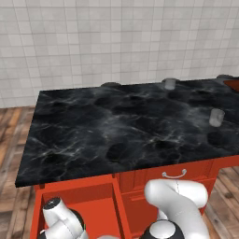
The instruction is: Take the tongs from the drawer on the left and place them on the dining counter next to the tray containing the hot dog.
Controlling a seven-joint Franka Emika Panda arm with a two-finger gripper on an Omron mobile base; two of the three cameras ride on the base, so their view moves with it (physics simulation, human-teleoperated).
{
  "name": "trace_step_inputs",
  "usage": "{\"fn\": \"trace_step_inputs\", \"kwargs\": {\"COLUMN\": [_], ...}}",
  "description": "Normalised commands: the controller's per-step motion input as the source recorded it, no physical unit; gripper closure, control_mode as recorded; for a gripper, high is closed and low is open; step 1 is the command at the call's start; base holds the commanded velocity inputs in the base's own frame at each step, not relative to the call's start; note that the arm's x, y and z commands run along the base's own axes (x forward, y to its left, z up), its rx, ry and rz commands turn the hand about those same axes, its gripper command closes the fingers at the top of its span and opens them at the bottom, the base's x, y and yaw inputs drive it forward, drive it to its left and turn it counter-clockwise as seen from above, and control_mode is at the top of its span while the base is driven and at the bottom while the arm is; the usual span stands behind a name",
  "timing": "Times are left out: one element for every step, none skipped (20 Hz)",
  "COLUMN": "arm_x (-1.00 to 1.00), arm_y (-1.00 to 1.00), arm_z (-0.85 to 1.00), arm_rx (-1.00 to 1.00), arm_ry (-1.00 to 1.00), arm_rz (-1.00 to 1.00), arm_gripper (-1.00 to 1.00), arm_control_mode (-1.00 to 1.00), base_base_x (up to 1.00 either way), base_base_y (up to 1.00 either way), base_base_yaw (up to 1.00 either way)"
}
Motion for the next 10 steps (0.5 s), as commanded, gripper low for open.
{"fn": "trace_step_inputs", "kwargs": {"arm_x": [-0.06, -0.12, -0.12, -0.18, -0.16, -0.09, -0.04, -0.06, -0.05, -0.09], "arm_y": [0.11, 0.11, 0.06, 0.04, 0.04, 0.04, 0.04, 0.03, 0.04, 0.03], "arm_z": [-0.36, -0.32, -0.26, -0.25, -0.23, -0.22, -0.24, -0.24, -0.24, -0.25], "arm_rx": [-0.01, 0.00, 0.00, 0.00, 0.00, 0.00, 0.00, 0.00, 0.00, 0.00], "arm_ry": [0.00, 0.00, 0.00, 0.05, 0.05, 0.03, 0.00, 0.00, 0.00, 0.00], "arm_rz": [-0.02, -0.02, -0.02, -0.02, -0.02, -0.01, -0.01, -0.02, -0.02, -0.02], "arm_gripper": [-1.00, -1.00, -1.00, -1.00, -1.00, -1.00, -1.00, -1.00, -1.00, -1.00], "arm_control_mode": [-1.00, -1.00, -1.00, -1.00, -1.00, -1.00, -1.00, -1.00, -1.00, -1.00], "base_base_x": [0.00, 0.00, 0.00, 0.00, 0.00, 0.00, 0.00, 0.00, 0.00, 0.00], "base_base_y": [0.00, 0.00, 0.00, 0.00, 0.00, 0.00, 0.00, 0.00, 0.00, 0.00], "base_base_yaw": [0.00, 0.00, 0.00, 0.00, 0.00, 0.00, 0.00, 0.00, 0.00, 0.00]}}
